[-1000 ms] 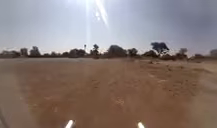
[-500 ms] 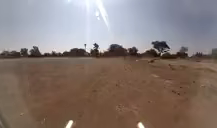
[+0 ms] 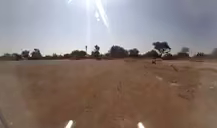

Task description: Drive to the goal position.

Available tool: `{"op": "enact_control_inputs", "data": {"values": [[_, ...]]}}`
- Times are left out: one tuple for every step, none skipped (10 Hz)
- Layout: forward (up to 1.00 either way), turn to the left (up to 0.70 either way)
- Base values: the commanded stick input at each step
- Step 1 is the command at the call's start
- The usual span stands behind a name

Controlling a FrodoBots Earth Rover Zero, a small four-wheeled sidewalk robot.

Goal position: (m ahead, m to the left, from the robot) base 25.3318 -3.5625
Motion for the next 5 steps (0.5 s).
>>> {"op": "enact_control_inputs", "data": {"values": [[0.5,0.0],[0.5,0.0],[0.5,0.0],[0.5,0.0],[0.5,0.0]]}}
